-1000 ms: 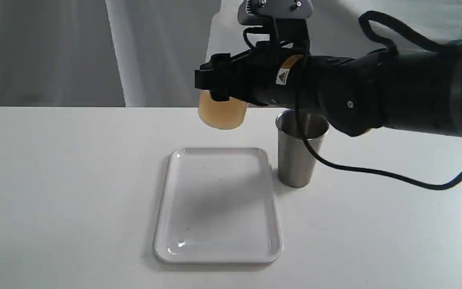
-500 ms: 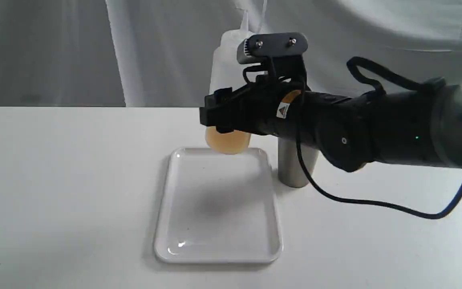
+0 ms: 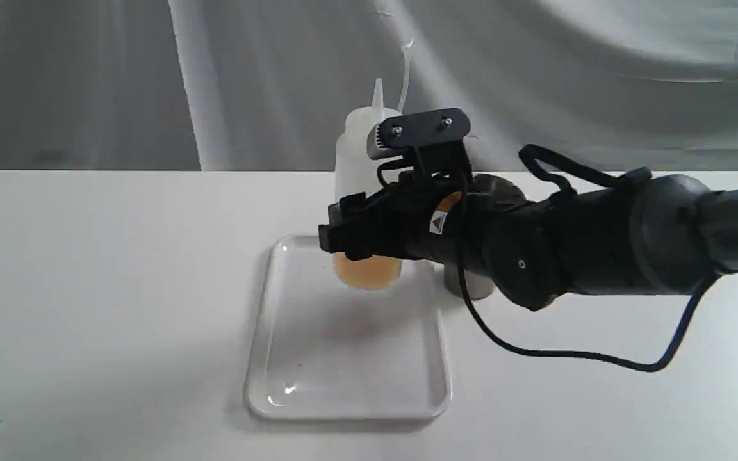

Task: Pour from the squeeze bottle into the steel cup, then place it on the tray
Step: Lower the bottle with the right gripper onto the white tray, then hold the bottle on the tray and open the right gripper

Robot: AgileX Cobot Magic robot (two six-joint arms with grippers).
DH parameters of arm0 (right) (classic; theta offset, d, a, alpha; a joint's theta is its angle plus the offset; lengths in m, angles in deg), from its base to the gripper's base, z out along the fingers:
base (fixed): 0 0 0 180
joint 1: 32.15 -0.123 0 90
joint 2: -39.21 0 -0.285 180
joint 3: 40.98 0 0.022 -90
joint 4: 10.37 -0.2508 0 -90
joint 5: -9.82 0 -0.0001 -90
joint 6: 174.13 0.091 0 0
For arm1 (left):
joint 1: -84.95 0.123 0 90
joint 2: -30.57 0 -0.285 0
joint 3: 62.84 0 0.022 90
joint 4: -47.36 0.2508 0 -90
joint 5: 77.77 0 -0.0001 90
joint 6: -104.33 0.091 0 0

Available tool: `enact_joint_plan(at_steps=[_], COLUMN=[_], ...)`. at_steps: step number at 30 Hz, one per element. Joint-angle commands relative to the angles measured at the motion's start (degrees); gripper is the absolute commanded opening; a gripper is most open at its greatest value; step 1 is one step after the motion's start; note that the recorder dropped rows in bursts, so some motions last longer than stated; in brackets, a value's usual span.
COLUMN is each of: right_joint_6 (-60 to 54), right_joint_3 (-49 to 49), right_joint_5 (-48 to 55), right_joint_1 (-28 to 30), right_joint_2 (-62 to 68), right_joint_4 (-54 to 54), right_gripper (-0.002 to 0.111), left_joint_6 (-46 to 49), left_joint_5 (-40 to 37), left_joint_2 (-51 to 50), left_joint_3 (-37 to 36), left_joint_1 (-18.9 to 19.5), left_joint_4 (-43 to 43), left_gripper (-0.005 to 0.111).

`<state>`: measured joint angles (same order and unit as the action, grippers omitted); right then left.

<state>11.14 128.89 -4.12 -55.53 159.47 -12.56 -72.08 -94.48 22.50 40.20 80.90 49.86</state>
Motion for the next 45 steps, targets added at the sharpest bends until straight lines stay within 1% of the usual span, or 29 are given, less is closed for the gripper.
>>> enact_joint_plan(at_steps=[1, 5, 8, 18, 25, 45], right_joint_6=[-0.67, -1.26, -3.88, -5.67, -6.49, -6.49], right_joint_3=[-0.05, -0.05, 0.05, 0.3, 0.3, 0.3], right_joint_5=[-2.54, -2.54, -3.13, -5.19, -6.09, -3.38], right_joint_1=[-0.14, -0.7, -1.29, -3.44, -3.46, -3.46], right_joint_2=[0.63, 1.31, 1.63, 4.59, 5.85, 5.96], right_joint_4=[0.01, 0.01, 0.01, 0.01, 0.01, -0.39], right_gripper=[0.034, 0.034, 0.034, 0.034, 0.034, 0.034], left_joint_6=[-0.1, -0.1, -0.1, -0.1, -0.1, -0.1], left_joint_5=[0.37, 0.37, 0.37, 0.37, 0.37, 0.37], left_joint_2=[0.28, 0.28, 0.28, 0.28, 0.28, 0.28], left_joint_3=[-0.25, -0.25, -0.25, -0.25, -0.25, -0.25], left_joint_1=[-0.18, -0.18, -0.18, -0.18, -0.18, -0.18], left_joint_4=[0.03, 0.03, 0.03, 0.03, 0.03, 0.03], left_gripper=[0.008, 0.008, 0.008, 0.008, 0.008, 0.008])
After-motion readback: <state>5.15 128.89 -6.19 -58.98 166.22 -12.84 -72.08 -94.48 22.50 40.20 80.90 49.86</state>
